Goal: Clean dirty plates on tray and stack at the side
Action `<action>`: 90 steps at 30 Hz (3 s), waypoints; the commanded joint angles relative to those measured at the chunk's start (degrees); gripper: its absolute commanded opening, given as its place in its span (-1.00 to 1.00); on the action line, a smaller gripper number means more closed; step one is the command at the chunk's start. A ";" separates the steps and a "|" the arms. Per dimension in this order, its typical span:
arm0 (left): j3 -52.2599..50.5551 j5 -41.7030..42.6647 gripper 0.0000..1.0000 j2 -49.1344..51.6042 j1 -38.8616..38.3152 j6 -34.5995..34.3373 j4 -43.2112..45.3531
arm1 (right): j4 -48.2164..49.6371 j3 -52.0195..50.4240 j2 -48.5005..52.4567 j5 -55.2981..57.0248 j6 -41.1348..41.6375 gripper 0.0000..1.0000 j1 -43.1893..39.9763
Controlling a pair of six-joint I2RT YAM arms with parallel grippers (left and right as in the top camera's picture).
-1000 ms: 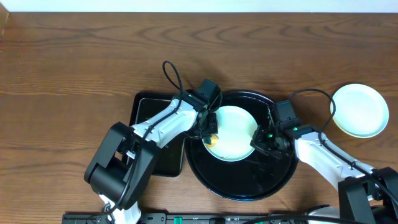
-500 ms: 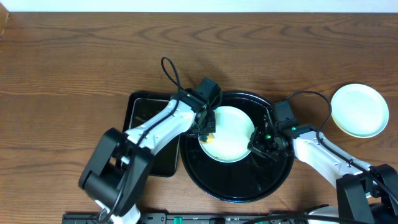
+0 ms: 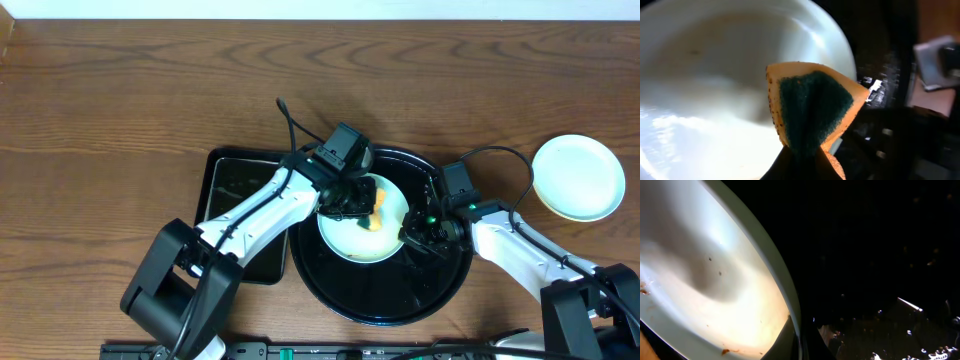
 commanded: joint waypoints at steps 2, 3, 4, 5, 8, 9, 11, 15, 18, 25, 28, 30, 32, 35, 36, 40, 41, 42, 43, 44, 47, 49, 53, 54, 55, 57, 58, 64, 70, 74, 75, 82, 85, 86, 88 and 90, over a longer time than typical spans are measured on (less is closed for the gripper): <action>-0.26 6.23 -0.85 1.33 -0.46 -0.50 2.97 | -1.64 -1.75 1.29 5.77 -0.20 -0.97 -0.42; -0.35 6.84 -0.85 1.95 -0.46 -0.76 3.80 | -1.86 -1.77 1.29 5.77 -0.20 -0.97 -0.42; -0.59 7.30 -0.85 2.54 -0.50 -0.96 4.79 | -2.01 -1.77 1.29 5.77 -0.20 -0.97 -0.42; -0.79 7.72 -0.85 3.08 -0.50 -1.11 5.62 | -2.12 -1.75 1.29 5.77 -0.20 -0.97 -0.42; -1.05 9.16 -0.85 5.42 -0.50 -1.60 7.58 | -2.45 -1.77 1.29 5.77 -0.22 -0.97 -0.42; -1.05 9.97 -0.85 6.45 -0.50 -1.79 8.33 | -2.47 -1.75 1.29 5.77 -0.22 -0.97 -0.42; -1.05 11.37 -0.85 7.98 -0.50 -1.88 9.57 | -2.64 -1.75 1.29 5.79 -0.22 -0.97 -0.42; -1.05 12.15 -0.85 11.13 -0.50 -2.43 11.98 | -2.91 -1.75 1.29 5.79 -0.26 -0.97 -0.42; -1.05 12.13 -0.85 12.50 -0.50 -1.97 13.90 | -3.19 -1.75 1.29 5.79 -0.26 -0.97 -0.42; -1.05 -3.06 -0.86 13.86 0.39 0.87 10.23 | -4.00 -1.75 1.29 5.79 -0.31 -0.97 -0.42; -0.98 -10.25 -0.85 13.86 2.32 1.53 5.62 | -4.55 -1.75 1.29 6.05 -0.66 -0.97 -0.42; -0.98 -14.40 -0.85 13.86 4.07 1.49 2.56 | -4.83 -1.75 1.29 6.45 -0.63 -0.97 -0.42; -0.98 -17.62 -0.85 13.86 5.90 1.51 0.33 | -4.81 -1.77 1.29 6.45 -0.63 -0.97 -0.42; -0.98 -21.44 -0.85 13.86 8.48 2.19 -1.62 | -4.81 -1.77 1.29 6.45 -0.66 -0.97 -0.42; -0.98 -23.30 -0.86 13.86 9.27 2.51 -1.99 | -4.81 -1.75 1.29 6.45 -0.66 -0.97 -0.42; -0.98 -26.47 -0.86 13.86 11.50 4.07 -2.51 | -5.01 -1.75 1.29 6.45 -0.63 -0.97 -0.42; -0.98 -27.39 -0.85 13.86 11.85 4.04 -2.80 | -5.03 -1.77 1.29 6.45 -0.63 -0.97 -0.42; -0.98 -28.48 -0.86 13.86 12.04 4.02 -3.13 | -5.07 -1.77 1.29 6.45 -0.63 -0.97 -0.42; -0.90 -29.90 -0.86 13.86 12.17 4.04 -3.54 | -5.16 -1.75 1.29 6.43 -0.63 -0.97 -0.42; -0.76 -30.62 -0.86 13.86 12.17 4.09 -3.96 | -5.18 -1.77 1.29 6.43 -0.63 -0.97 -0.42; 0.42 -31.67 -0.86 13.64 12.11 4.92 -6.19 | -5.22 -1.77 1.29 6.45 -0.63 -0.97 -0.42; 1.05 -32.65 -0.86 13.00 11.98 4.87 -7.30 | -5.22 -1.77 1.29 6.43 -0.63 -0.97 -0.42; 2.67 -38.58 -0.86 10.29 11.63 3.61 -11.30 | -5.25 -1.77 1.29 6.43 -0.63 -0.97 -0.42; 3.17 -38.56 -0.86 9.49 11.63 3.82 -12.35 | -5.25 -1.77 1.29 6.45 -0.63 -0.97 -0.42; 3.54 -37.88 -0.85 8.66 11.63 3.87 -13.16 | -5.20 -1.77 1.29 6.45 -0.63 -0.97 -0.42; 3.67 -33.88 -0.85 7.04 11.56 5.20 -13.55 | -5.11 -1.75 1.29 6.49 -0.63 -0.97 -0.42; 3.67 -31.41 -0.86 6.25 11.50 5.44 -13.51 | -5.07 -1.77 1.29 6.49 -0.63 -0.97 -0.42; 3.67 -21.07 -0.86 0.66 10.40 5.75 -12.81 | -5.03 -1.75 1.29 6.49 -0.63 -0.97 -0.42; 3.67 -26.05 -0.85 -2.84 10.95 3.37 -15.67 | -5.09 -1.77 1.29 6.45 -0.63 -0.97 -0.42; 3.61 -26.08 -0.85 -2.82 12.20 3.41 -18.82 | -5.20 -1.77 1.29 6.45 -0.63 -0.97 -0.42; 3.61 -25.97 -0.85 -2.84 12.26 3.45 -19.50 | -5.20 -1.75 1.29 6.45 -0.63 -0.97 -0.42; 3.61 -15.02 -0.85 -2.84 10.82 7.52 -19.65 | -4.74 -1.75 1.29 8.17 -0.28 -0.97 -0.42; 3.61 -14.64 -0.86 -2.84 10.43 7.52 -19.61 | -4.76 -1.75 1.27 9.55 0.04 -0.97 -0.44; 3.61 -14.62 -0.86 -2.84 10.45 7.52 -19.61 | -4.76 -1.64 1.25 10.47 0.04 -0.97 -0.44; 3.61 -14.25 -0.85 -2.84 10.62 7.54 -19.63 | -5.29 -0.79 1.25 13.07 -0.02 -0.97 -0.42; 3.61 -12.61 -0.86 -2.84 10.78 8.07 -19.63 | -6.34 1.07 1.25 15.87 -1.46 -0.97 -0.42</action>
